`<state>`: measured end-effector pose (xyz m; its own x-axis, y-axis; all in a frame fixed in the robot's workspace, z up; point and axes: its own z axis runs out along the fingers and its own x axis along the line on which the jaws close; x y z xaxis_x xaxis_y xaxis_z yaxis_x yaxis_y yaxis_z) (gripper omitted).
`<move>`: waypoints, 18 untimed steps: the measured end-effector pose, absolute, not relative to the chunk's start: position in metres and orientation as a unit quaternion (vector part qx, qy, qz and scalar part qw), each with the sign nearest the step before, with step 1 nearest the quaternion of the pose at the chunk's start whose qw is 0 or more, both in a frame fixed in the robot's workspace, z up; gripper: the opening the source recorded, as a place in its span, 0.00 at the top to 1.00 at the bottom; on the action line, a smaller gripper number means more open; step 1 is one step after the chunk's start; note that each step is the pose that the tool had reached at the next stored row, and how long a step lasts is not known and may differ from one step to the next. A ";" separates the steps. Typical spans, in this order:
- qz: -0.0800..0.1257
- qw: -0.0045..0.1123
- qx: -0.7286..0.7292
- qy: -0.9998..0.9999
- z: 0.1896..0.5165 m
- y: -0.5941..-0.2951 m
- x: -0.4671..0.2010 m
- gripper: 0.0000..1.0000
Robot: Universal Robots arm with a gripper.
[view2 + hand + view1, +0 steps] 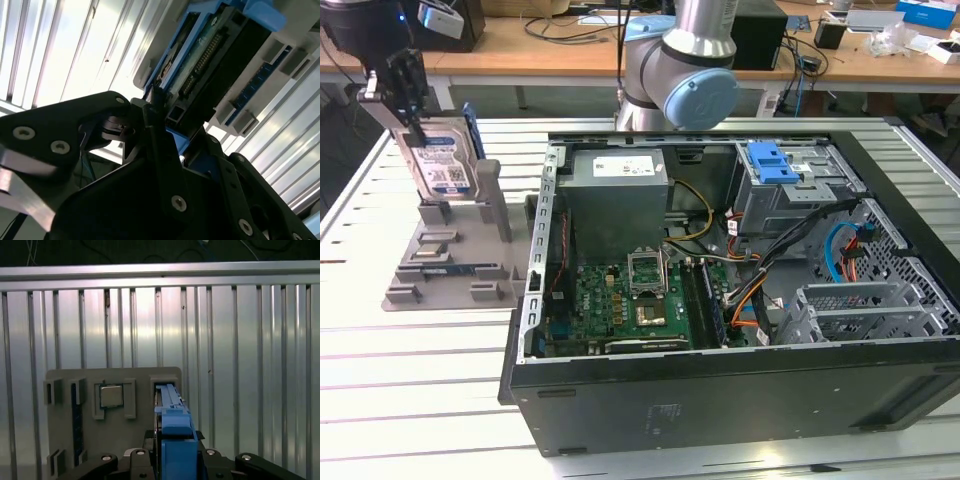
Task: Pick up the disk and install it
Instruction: 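Pick up the disk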
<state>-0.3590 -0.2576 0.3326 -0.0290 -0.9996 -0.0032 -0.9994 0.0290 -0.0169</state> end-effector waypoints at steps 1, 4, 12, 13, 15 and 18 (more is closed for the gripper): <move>-0.005 0.007 -0.697 0.717 0.336 -0.258 -0.359 0.63; -0.005 0.007 -0.697 0.717 0.344 -0.258 -0.359 0.63; -0.005 0.007 -0.697 0.717 0.360 -0.258 -0.359 0.63; -0.005 0.007 -0.697 0.717 0.362 -0.258 -0.359 0.63; -0.005 0.007 -0.697 0.717 0.365 -0.258 -0.359 0.63; -0.005 0.007 -0.697 0.717 0.370 -0.258 -0.359 0.63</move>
